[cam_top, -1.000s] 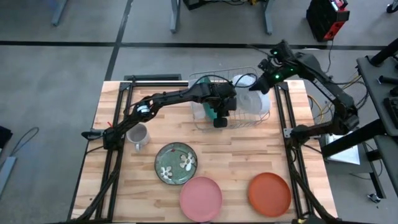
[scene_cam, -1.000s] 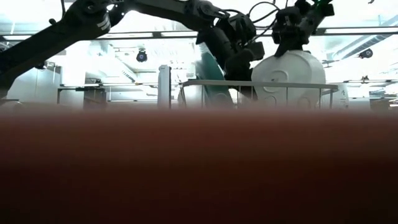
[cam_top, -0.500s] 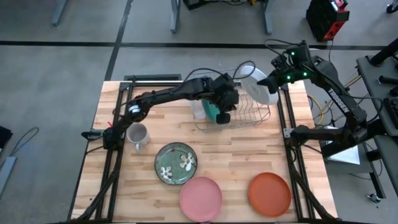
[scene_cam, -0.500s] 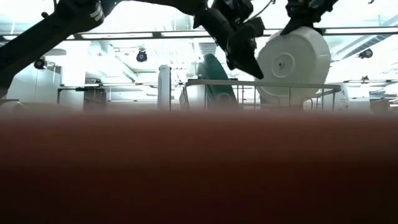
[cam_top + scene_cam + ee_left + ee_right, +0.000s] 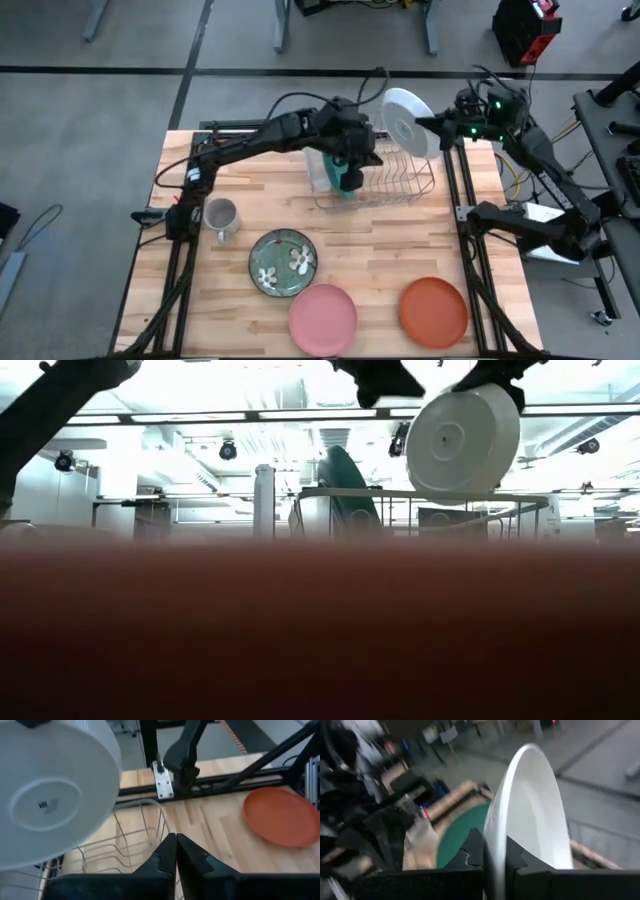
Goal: Sort dishes
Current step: Put the white plate in the dish rack
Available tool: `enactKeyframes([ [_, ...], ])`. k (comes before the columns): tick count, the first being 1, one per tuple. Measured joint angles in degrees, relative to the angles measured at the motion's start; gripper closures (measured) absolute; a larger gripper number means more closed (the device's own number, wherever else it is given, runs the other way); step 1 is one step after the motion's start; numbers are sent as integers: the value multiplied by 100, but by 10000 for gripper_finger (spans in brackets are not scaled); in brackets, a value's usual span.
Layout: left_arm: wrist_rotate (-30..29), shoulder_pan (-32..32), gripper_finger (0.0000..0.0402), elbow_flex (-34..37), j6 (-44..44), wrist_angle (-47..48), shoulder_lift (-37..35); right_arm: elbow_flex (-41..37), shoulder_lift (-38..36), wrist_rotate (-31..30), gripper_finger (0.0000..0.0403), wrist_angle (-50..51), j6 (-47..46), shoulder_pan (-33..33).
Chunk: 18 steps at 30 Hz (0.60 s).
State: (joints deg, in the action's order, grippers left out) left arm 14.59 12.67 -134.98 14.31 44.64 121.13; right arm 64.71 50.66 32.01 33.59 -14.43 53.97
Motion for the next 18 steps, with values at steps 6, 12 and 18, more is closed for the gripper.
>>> enactKeyframes([
  [6,-1,3,401,-4,11,-365,-487,-1886,-859,-130,401,-2657,-1522,-207],
  [12,-56,13,401,0,13,-378,-695,-3081,-1371,-1099,401,-3901,-1870,-418],
  [18,-93,17,401,13,11,-328,-727,-3693,-1624,-1612,402,-4683,-2200,-513],
])
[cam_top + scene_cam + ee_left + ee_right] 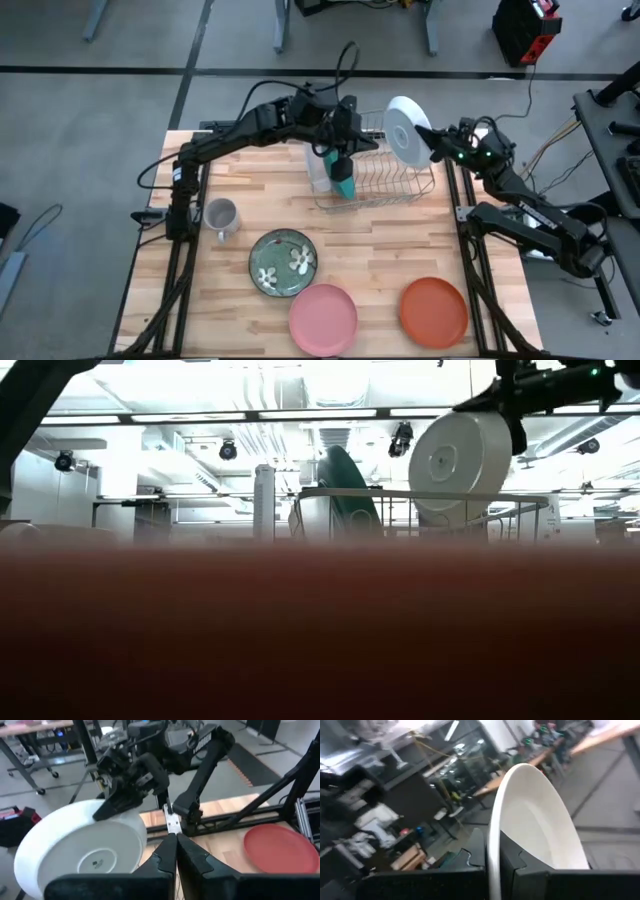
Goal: Sort dishes
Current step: Put the white plate in the dish rack
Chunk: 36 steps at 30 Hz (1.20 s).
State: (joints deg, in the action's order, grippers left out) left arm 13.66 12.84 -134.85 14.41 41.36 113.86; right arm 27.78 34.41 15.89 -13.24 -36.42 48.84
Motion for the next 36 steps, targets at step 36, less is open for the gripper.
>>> enactKeyframes([
  [36,-434,2,401,398,-20,175,42,-1481,72,-692,391,-1333,-651,-85],
])
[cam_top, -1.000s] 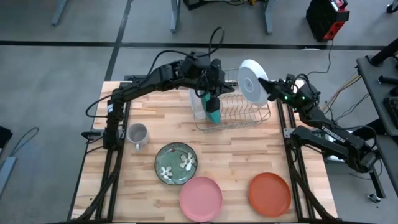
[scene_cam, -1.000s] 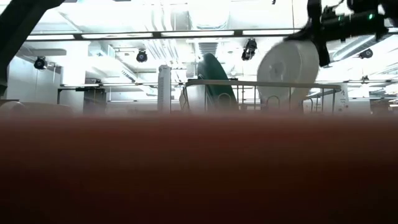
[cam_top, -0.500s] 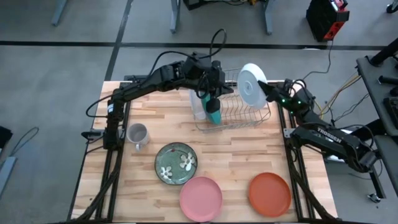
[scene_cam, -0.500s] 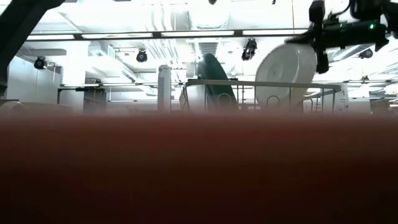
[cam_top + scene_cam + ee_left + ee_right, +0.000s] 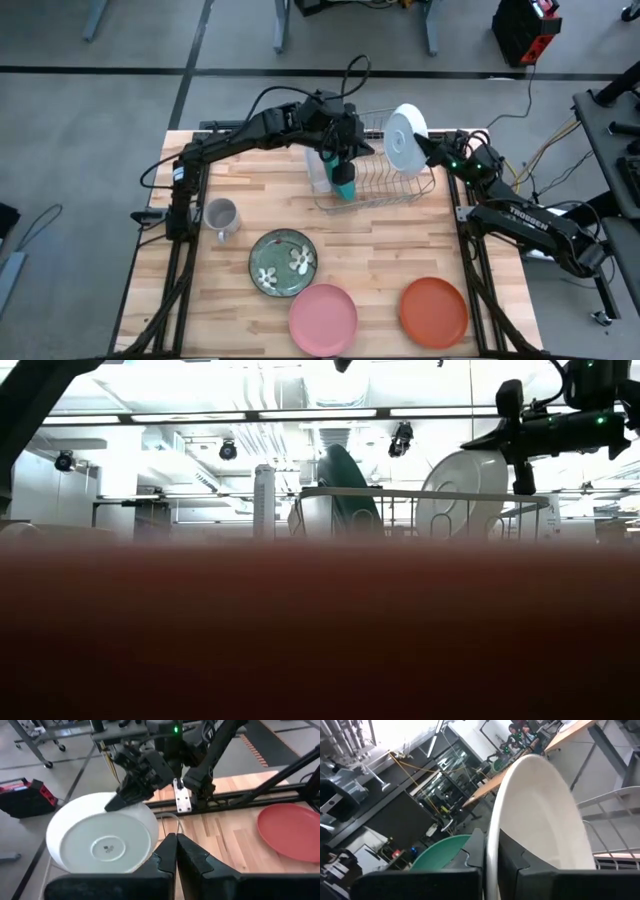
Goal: Sort dishes
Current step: Put the white plate in the dish rack
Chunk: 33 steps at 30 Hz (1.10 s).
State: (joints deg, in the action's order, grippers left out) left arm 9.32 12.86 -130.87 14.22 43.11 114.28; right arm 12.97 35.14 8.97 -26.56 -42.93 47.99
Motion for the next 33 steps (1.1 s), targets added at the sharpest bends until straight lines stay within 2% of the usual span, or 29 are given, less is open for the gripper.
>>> enactKeyframes([
  [10,-200,0,401,318,2,-19,0,-22,17,105,323,222,143,-4],
  [21,-284,7,401,550,2,-58,0,-28,17,142,244,890,605,-2],
  [26,-289,9,401,609,2,-67,0,-9,15,168,211,1571,868,0],
  [33,-293,9,401,778,2,-180,0,784,22,218,170,3741,1595,-4],
])
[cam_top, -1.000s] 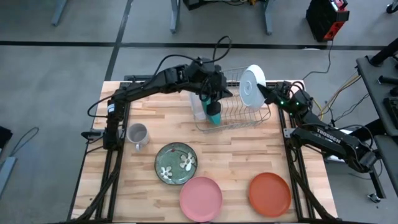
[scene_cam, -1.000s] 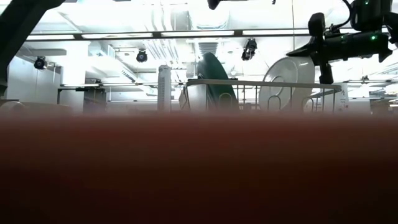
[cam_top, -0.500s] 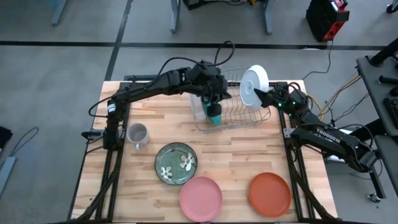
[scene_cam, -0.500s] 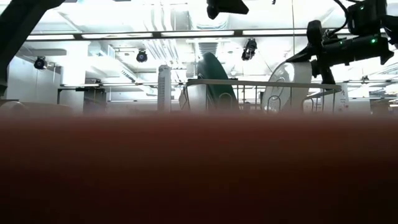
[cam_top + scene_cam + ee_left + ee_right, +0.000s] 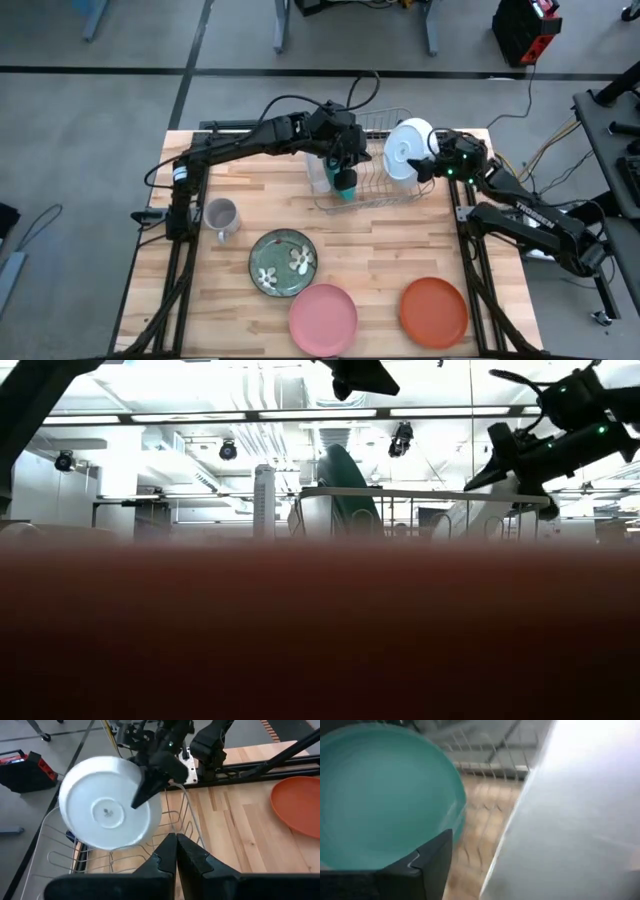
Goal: Sort dishes
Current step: Put the white plate in the dish rack
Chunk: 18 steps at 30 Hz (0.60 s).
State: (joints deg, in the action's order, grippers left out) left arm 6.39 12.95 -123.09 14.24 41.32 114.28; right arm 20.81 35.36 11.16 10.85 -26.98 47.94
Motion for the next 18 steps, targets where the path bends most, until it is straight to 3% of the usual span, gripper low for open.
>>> enactKeyframes([
  [9,-5,7,401,350,0,-170,4,1210,1,-44,141,2331,462,2],
  [18,1,-61,401,558,-2,334,4,1979,-7,-70,148,3827,594,2],
])
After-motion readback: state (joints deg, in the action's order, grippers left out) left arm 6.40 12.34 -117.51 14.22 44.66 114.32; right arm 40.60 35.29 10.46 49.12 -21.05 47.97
